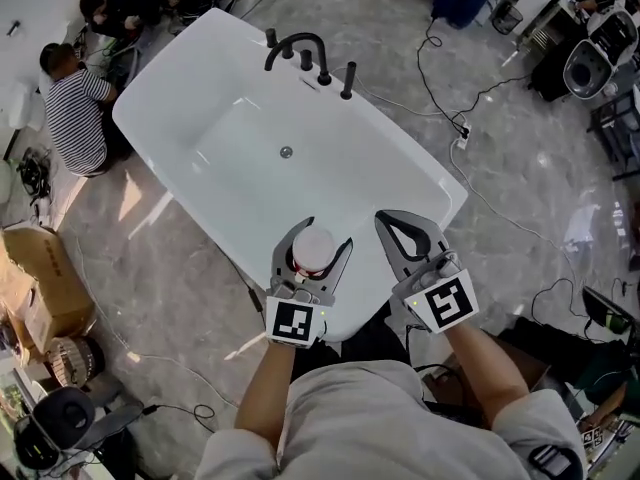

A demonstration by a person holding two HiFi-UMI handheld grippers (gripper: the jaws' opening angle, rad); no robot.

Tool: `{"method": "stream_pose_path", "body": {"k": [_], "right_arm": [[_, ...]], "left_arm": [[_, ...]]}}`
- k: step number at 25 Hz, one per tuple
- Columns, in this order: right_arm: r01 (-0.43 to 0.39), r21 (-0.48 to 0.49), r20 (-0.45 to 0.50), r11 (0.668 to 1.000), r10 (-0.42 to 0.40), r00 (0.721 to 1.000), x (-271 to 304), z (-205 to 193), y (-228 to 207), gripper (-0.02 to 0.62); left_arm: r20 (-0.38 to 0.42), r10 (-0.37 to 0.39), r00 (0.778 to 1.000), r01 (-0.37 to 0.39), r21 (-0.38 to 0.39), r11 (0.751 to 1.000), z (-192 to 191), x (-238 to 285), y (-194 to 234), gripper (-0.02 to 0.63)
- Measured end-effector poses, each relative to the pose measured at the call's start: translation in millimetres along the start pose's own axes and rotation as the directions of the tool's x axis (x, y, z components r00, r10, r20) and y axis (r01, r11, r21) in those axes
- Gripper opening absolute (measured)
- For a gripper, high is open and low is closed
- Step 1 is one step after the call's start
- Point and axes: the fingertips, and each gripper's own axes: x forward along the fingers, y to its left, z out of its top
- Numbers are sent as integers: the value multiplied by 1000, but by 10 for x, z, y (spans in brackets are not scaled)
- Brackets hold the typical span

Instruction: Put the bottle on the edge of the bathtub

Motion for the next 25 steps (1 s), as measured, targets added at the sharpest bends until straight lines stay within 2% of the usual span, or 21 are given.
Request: {"method": "stream_pose_path", "body": {"k": [4,7,10,14,19,21,25], "right_arm": [[-23,9,11,1000,23,1000,24,-101,-446,6],[-60,30,6,998,60,998,92,-187,-646,6],[-74,49,15,996,73,997,144,-262,-727,6],[-64,98,15,993,62,998,218,-370,-736,6],[-77,128,-35,989,82,996,382,-631,-747,8],[-99,145,-41,985,106,994,433,-726,-710,43],[-145,182,-63,973,158,985,491,-905,-600,174]], "left_arm": [[-34,45,998,-47,-55,997,-78,416,-43,291],[-41,64,997,-66,-61,996,-157,686,-12,290],[-45,50,998,-53,-57,997,-271,880,13,291],[-50,-18,999,16,-43,999,-466,1084,46,291],[-60,-149,987,152,40,988,-736,1383,58,291],[-66,-185,980,189,61,980,-837,1451,45,290],[-67,-194,979,194,-16,981,-1042,1517,106,290]]}}
